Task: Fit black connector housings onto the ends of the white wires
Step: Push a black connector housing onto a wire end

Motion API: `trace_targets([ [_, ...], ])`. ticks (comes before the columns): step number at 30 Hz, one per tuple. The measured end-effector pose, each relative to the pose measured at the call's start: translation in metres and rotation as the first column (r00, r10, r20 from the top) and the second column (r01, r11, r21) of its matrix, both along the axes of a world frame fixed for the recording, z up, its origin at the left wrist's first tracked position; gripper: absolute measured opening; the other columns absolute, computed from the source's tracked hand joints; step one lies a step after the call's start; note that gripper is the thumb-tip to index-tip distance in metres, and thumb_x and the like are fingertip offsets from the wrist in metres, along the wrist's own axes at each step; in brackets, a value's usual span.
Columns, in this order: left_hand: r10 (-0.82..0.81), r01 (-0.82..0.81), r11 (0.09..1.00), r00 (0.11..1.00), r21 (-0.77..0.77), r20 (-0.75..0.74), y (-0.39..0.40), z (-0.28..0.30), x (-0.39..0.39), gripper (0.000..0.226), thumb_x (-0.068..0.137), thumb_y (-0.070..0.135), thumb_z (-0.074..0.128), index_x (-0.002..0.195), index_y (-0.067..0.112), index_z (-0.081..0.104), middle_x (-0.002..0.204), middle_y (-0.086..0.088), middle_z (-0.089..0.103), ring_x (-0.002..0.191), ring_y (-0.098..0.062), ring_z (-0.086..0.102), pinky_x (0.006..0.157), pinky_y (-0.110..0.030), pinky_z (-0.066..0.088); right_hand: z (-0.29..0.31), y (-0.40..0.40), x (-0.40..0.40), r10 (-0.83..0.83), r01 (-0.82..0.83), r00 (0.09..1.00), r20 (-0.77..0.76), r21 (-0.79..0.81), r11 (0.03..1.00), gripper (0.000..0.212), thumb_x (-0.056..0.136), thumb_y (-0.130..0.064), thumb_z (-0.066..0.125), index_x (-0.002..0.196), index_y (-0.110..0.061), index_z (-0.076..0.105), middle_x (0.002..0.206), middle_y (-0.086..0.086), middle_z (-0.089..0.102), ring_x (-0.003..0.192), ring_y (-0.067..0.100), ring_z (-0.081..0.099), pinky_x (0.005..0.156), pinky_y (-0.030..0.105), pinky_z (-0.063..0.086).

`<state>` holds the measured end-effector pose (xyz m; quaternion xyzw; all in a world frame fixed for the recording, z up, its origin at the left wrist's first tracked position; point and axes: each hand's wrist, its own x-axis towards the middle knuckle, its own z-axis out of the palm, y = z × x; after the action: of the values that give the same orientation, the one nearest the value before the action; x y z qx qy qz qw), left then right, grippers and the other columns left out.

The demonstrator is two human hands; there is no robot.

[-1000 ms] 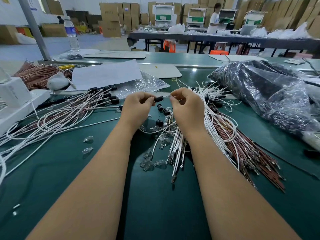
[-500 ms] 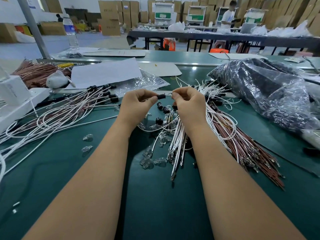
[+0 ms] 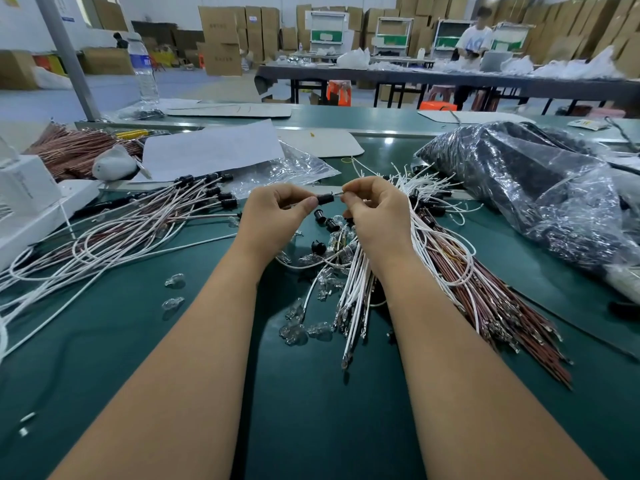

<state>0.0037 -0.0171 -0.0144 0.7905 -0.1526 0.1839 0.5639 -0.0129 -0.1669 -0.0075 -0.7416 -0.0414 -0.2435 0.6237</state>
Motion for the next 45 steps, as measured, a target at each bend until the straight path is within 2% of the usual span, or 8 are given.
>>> trace_targets([
  [6,-0.003,0.003,1.000,1.000,0.005,-0.028,0.002,-0.001,0.003,0.012,0.088,0.014,0.069,0.080,0.023,0.068,0.069,-0.002,0.065,0.051,0.000,0.050,0.054,-0.012,0.044,-0.002,0.003,0.002,-0.017,0.016,1.000,-0.008,-0.060,0.998,0.022,0.092,-0.009,0.061,0.079,-0.027,0.058,0.085,0.003,0.066,0.082,0.030,0.065,0.075,0.039,0.056],
  [16,-0.038,0.038,0.998,0.999,0.042,-0.003,0.001,-0.003,0.003,0.005,0.086,0.013,0.072,0.088,0.008,0.072,0.049,0.005,0.050,0.038,-0.002,0.039,0.043,-0.012,0.032,-0.004,0.006,0.003,0.007,-0.006,1.000,0.003,-0.135,0.991,0.028,0.094,-0.007,0.056,0.078,-0.029,0.052,0.086,0.006,0.064,0.079,0.030,0.063,0.067,0.034,0.051],
  [26,-0.062,0.060,0.995,0.998,-0.079,-0.025,0.003,-0.001,0.005,0.009,0.082,0.015,0.076,0.077,0.022,0.073,0.042,0.014,0.043,0.039,-0.002,0.034,0.044,-0.012,0.030,-0.002,0.004,0.001,0.110,-0.110,0.993,-0.034,0.002,0.994,0.017,0.094,-0.001,0.055,0.085,-0.015,0.060,0.077,0.007,0.069,0.060,0.013,0.068,0.062,0.026,0.057],
  [30,-0.069,0.065,0.993,0.997,-0.102,-0.036,0.001,0.000,0.005,0.008,0.080,0.018,0.077,0.076,0.023,0.075,0.048,0.000,0.051,0.049,-0.010,0.041,0.053,-0.021,0.037,-0.002,0.005,0.001,0.156,-0.151,0.986,-0.056,0.072,0.986,0.007,0.094,-0.007,0.058,0.100,-0.011,0.060,0.072,0.003,0.070,0.059,0.014,0.068,0.064,0.030,0.058],
  [33,-0.095,0.089,0.991,0.994,-0.103,-0.057,-0.002,0.003,0.002,0.010,0.083,0.011,0.073,0.082,0.021,0.075,0.075,-0.017,0.071,0.070,-0.018,0.061,0.073,-0.034,0.051,-0.001,0.006,0.000,0.169,-0.170,0.984,-0.056,-0.003,0.985,0.008,0.090,-0.006,0.064,0.089,-0.014,0.064,0.070,0.006,0.067,0.055,0.012,0.064,0.065,0.031,0.057],
  [36,-0.151,0.139,0.984,0.983,-0.115,-0.101,-0.002,0.006,-0.001,0.015,0.089,0.005,0.065,0.090,0.017,0.073,0.055,0.014,0.065,0.050,0.005,0.057,0.056,-0.007,0.043,0.001,0.007,-0.001,0.182,-0.171,0.980,-0.075,0.130,0.977,0.012,0.092,-0.002,0.061,0.085,-0.012,0.064,0.067,0.005,0.066,0.053,0.011,0.063,0.062,0.029,0.058],
  [40,-0.177,0.155,0.970,0.978,-0.187,-0.110,-0.001,0.006,-0.001,0.015,0.090,0.005,0.062,0.093,0.014,0.073,0.044,0.016,0.056,0.038,0.004,0.045,0.045,-0.004,0.034,0.004,0.009,-0.001,0.222,-0.190,0.970,-0.102,0.259,0.947,0.006,0.094,-0.005,0.059,0.096,-0.003,0.064,0.065,0.002,0.066,0.052,0.011,0.063,0.061,0.027,0.056],
  [45,-0.096,0.083,0.981,0.993,-0.177,-0.064,-0.013,0.006,-0.003,0.016,0.081,0.017,0.076,0.073,0.031,0.075,0.084,-0.031,0.067,0.072,-0.023,0.055,0.071,-0.036,0.044,0.012,0.000,-0.002,0.102,-0.117,0.976,-0.194,-0.071,0.991,0.010,0.094,-0.015,0.061,0.085,-0.018,0.063,0.074,0.005,0.064,0.055,0.011,0.061,0.053,0.024,0.050],
])
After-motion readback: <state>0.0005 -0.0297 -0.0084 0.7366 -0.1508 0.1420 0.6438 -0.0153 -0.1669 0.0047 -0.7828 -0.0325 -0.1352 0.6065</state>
